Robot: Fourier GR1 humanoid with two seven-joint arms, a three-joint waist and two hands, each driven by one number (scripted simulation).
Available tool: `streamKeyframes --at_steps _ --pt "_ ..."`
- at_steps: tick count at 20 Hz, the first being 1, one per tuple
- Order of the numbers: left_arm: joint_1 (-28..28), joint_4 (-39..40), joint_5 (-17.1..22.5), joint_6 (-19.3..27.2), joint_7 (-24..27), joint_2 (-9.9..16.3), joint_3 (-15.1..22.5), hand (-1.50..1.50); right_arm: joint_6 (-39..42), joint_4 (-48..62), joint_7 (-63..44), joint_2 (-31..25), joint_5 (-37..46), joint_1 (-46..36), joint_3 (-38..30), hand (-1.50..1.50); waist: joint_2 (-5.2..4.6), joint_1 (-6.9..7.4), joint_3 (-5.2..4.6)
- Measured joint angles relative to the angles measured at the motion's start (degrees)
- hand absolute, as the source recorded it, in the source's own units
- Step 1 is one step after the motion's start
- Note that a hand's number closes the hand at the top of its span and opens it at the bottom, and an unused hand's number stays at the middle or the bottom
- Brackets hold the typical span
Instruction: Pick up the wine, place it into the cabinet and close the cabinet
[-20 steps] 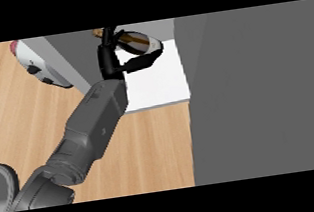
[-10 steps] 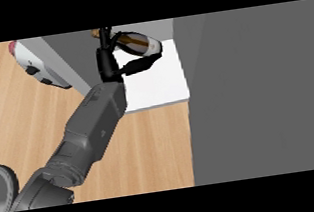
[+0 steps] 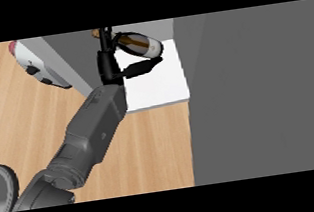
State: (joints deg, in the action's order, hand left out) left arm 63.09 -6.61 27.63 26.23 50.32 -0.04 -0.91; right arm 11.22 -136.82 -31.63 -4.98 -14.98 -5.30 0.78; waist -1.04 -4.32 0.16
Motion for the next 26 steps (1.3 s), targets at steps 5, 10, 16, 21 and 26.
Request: streamKeyframes --at_steps 5,10,16,21,26 --pt "-0.13 0.08 -0.64 -2.57 0.1 -0.01 0.56 -1.5 0.06 0.27 0.5 0.21 -0.04 -0.06 0.22 -1.5 -0.03 0.06 0.0" --pt "-0.42 0.08 -0.64 -4.31 0.12 -0.01 0.96 -1.5 0.43 0.1 0.98 0.37 -0.08 0.69 0.83 -1.5 0.1 0.01 -0.04" --pt "-0.79 -0.79 0.72 -6.5 -0.2 -0.07 1.52 -1.5 -0.52 0.12 -0.07 0.71 0.13 0.0 1.95 -1.5 0.13 0.1 -0.15" --pt "-1.9 -2.49 3.19 -8.53 -0.44 -0.04 3.08 -1.5 -1.16 -0.09 -1.04 0.62 0.16 -0.61 2.27 -1.5 0.36 0.0 -0.15" --pt "-4.44 -5.54 7.45 -8.86 -0.66 -0.01 6.46 -1.5 -1.9 -0.16 -2.26 0.44 0.19 -1.46 2.37 -1.5 0.72 -0.02 -0.11"
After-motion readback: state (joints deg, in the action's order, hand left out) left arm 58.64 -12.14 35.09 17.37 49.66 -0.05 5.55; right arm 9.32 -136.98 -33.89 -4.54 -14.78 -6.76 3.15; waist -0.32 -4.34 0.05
